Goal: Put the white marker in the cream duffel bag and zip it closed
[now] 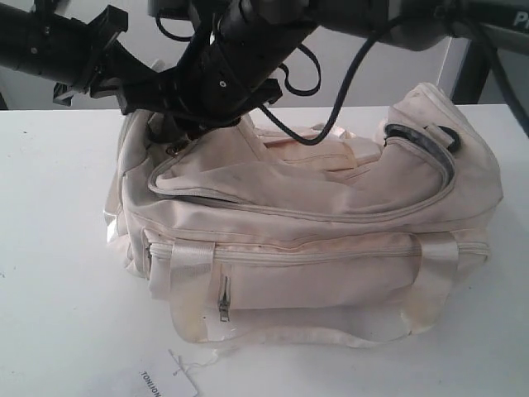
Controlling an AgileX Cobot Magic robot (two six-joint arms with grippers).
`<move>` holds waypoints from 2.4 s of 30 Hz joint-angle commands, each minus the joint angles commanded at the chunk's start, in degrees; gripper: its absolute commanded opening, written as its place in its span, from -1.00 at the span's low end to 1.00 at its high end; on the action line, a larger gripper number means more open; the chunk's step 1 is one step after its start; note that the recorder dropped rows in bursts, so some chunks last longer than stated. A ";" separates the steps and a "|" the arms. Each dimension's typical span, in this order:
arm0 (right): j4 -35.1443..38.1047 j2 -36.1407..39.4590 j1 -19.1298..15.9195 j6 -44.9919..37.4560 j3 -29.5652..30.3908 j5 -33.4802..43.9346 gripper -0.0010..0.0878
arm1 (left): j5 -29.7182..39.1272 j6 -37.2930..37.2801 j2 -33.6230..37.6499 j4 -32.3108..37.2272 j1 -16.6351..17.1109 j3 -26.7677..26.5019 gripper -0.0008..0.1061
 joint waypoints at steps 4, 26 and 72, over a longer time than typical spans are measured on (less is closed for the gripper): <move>-0.90 0.39 0.00 1.76 0.00 -0.54 -0.13 | 0.00 0.00 0.00 0.00 0.00 0.00 -0.99; 0.77 -2.14 0.00 3.69 0.00 3.87 -0.98 | 1.04 0.00 0.00 0.00 0.00 0.00 -0.99; -6.30 0.56 2.21 13.42 0.00 -1.63 -0.24 | 1.00 0.00 0.00 0.21 0.00 0.00 -0.99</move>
